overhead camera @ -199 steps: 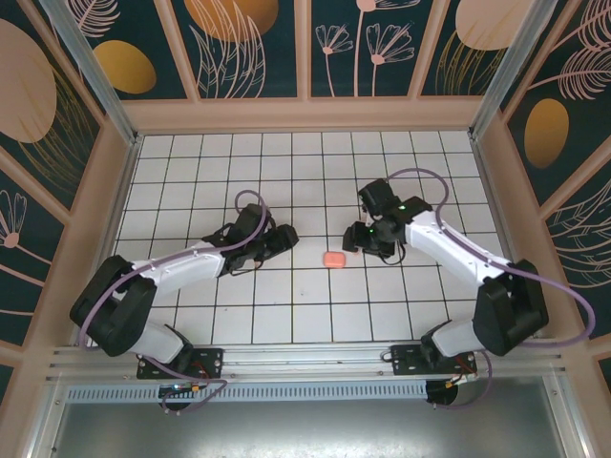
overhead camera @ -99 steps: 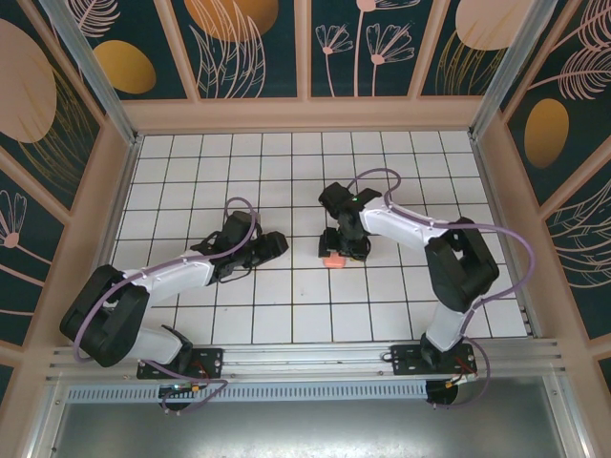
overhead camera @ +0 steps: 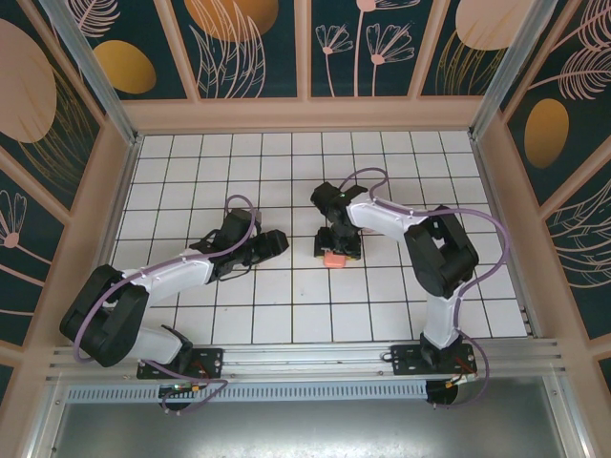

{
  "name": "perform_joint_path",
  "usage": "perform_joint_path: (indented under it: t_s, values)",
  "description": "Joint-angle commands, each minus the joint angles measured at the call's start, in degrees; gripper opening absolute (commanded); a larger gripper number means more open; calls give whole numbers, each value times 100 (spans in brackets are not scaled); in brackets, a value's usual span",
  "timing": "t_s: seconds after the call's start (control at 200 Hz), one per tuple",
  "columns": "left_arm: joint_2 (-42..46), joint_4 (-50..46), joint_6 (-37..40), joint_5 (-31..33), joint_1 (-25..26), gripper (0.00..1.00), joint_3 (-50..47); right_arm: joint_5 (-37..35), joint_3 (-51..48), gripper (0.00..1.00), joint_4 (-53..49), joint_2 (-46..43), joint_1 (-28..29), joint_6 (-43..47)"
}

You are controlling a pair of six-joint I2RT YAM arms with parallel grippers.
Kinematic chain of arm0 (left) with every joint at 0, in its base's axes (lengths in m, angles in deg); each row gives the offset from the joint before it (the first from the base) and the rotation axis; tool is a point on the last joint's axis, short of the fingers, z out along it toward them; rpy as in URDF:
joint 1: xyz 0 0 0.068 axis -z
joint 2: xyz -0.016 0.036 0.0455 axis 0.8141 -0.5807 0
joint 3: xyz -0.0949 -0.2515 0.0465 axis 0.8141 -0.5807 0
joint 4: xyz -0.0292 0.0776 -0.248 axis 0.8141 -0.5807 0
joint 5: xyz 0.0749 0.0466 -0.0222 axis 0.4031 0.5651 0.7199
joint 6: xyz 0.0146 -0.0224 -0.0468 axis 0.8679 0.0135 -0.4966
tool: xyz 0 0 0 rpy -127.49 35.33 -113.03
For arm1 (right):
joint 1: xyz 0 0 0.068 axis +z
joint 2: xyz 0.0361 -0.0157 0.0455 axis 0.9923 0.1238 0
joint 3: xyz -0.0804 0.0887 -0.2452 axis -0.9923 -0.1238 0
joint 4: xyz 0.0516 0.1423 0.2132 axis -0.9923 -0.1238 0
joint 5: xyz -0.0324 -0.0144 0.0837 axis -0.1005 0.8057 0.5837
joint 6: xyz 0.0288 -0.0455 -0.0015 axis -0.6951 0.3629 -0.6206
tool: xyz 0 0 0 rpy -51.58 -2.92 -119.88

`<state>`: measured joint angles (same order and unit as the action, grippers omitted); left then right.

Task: Insert wireless bluetooth earbuds into charging case

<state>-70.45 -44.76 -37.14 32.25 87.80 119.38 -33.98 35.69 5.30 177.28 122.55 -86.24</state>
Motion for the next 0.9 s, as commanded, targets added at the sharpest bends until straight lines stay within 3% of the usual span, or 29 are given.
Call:
perform_joint_path:
  t_s: [0.0, 0.18, 0.44, 0.641, 0.896]
  values:
    - [22, 44, 129, -102, -38, 64, 174, -168, 151, 71, -190, 191, 50, 117]
    - [-15, 38, 147, -137, -46, 64, 200, -202, 130, 68, -125, 371, 51, 176]
    - [-55, 25, 231, -234, -51, 63, 313, -386, 104, 55, -72, 404, 86, 209]
    - [290, 718, 1033, -399, -52, 61, 274, -297, 25, 53, 400, -494, 47, -22]
    - [715, 2552, 2509, -1232, -47, 57, 128, 673, -720, 50, 2722, -2212, -193, -753]
